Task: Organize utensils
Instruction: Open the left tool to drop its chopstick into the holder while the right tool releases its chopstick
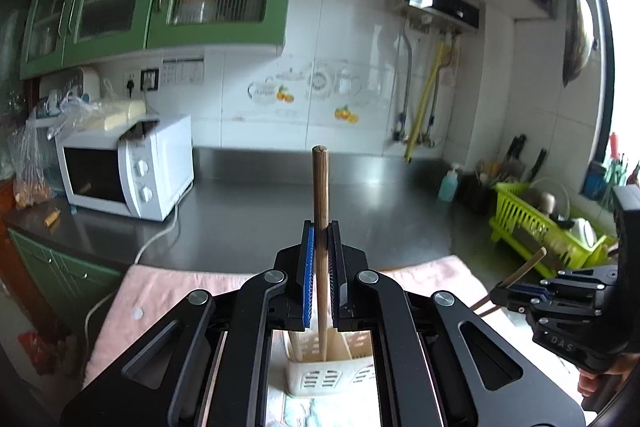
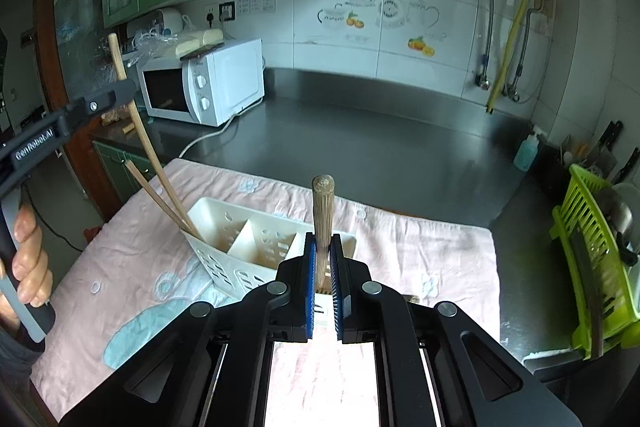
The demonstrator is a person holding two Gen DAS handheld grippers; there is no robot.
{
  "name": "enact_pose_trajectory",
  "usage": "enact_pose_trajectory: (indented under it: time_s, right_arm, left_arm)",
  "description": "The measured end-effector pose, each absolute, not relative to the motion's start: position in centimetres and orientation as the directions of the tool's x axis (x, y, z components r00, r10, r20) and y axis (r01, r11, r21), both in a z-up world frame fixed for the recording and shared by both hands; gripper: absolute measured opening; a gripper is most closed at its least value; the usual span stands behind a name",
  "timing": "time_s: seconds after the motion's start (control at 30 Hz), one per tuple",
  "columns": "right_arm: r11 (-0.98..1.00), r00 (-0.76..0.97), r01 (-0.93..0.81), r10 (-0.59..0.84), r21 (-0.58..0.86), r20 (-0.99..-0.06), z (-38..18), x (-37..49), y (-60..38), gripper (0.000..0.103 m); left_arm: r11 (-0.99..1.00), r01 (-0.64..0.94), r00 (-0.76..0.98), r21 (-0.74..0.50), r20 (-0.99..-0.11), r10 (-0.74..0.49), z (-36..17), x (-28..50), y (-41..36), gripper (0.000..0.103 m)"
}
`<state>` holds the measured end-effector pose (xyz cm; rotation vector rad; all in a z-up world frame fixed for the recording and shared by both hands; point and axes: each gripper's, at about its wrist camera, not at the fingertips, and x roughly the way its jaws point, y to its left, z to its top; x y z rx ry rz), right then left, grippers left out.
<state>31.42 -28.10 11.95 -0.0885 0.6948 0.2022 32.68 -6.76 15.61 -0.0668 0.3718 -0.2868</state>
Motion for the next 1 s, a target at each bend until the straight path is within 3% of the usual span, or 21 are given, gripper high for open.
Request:
enact_pose_trajectory:
  time_s: [0.23,0.33,0.4,0.47,0.67,1.0]
  right_arm:
    - [0.977,0.740,-0.214,0.156,-0.009,-0.654,10.6,31.6,-27.8,0.008]
    - [0.978,0.752,-0.209,0.151,-0.015,-0.641,10.8,31.0,-27.8,0.017]
    - [0.978,0.758,-0.207,0.150,-0.016,-0.635,11.0,30.4,-27.8,0.019]
    - [0.978,0.767,-0.208,0.151,-0.019,-0.624,11.4,29.6,-28.0,0.025]
    - [0.974,0.790,-0.226,0.178,-0.009,-0.586,12.0,25.0,-28.0,0.032]
    - [0.951,0.756,-0.298,0.287,0.081,-0.588,7.7,14.7,-26.1,0.035]
  left_arm:
    - [0.936,0.303,0.855,-0.178,-0.384,-0.349,13.6,33.0,-5.5,0.007]
    - [0.923,0.333,0.845,-0.195,-0.373,-0.383,13.1,32.0,-5.0,0.008]
    - [0.918,0.347,0.841,-0.193,-0.369,-0.395,12.9,31.0,-4.8,0.008]
    - [0.909,0.367,0.838,-0.197,-0.355,-0.415,12.8,29.5,-4.3,0.017]
    - [0.890,0.400,0.838,-0.218,-0.307,-0.452,12.1,23.8,-2.2,0.036]
    - [0.843,0.496,0.803,-0.207,-0.259,-0.537,8.4,11.3,-0.3,0.050]
